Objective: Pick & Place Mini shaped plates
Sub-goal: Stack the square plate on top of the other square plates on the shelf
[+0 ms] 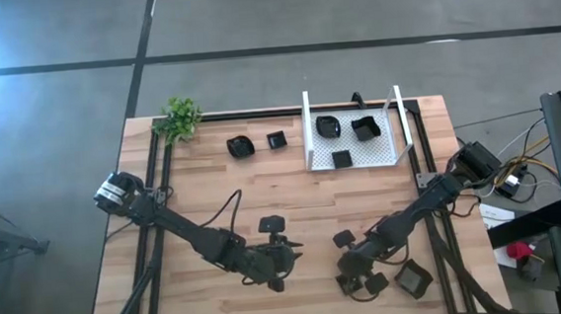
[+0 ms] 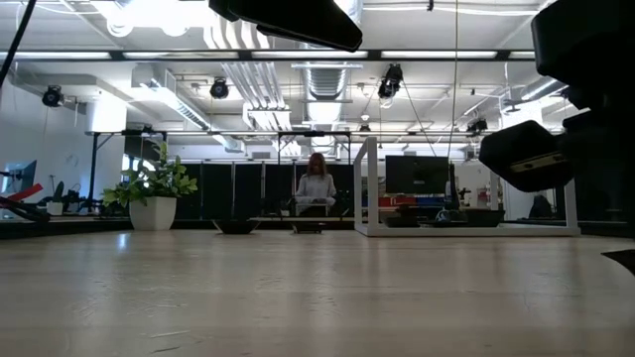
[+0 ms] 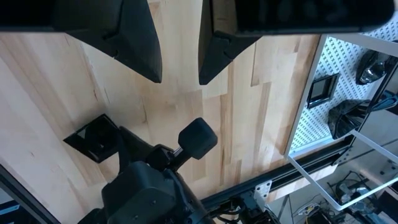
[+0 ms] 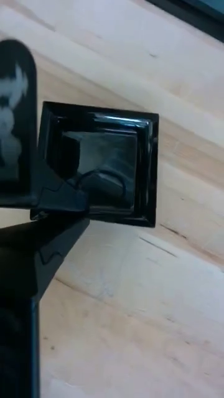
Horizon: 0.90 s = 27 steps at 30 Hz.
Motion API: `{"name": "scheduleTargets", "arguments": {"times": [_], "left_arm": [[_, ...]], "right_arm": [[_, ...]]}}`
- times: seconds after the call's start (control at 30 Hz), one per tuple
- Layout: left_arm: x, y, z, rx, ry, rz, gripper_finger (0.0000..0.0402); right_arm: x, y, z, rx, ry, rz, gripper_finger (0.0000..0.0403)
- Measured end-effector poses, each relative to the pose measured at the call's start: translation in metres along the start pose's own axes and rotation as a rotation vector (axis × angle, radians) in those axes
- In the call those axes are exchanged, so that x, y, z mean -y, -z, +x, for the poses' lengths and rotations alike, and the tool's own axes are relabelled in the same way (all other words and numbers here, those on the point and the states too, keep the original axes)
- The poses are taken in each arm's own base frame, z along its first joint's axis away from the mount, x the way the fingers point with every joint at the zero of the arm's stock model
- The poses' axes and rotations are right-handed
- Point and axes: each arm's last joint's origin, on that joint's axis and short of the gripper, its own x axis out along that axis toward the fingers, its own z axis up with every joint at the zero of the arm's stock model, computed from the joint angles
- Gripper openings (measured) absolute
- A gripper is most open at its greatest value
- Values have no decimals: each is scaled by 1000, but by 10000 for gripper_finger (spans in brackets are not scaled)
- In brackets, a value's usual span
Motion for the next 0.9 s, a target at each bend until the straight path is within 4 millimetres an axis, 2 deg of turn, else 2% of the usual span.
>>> {"name": "scheduleTargets", "arguments": {"times": [0.23, 0.53, 0.7, 0.9], "left_arm": [[0, 0, 0, 0, 0, 0, 101], [0, 1, 0, -7, 0, 5, 101], [0, 1, 0, -6, 0, 5, 101], [0, 1, 0, -6, 0, 7, 101]], "right_arm": [[-2, -6, -7, 24, -6, -10, 9], [2, -16, -52, 42, 15, -13, 8], [20, -12, -85, 44, 94, 24, 8], [56, -3, -129, 79, 227, 93, 8]]}}
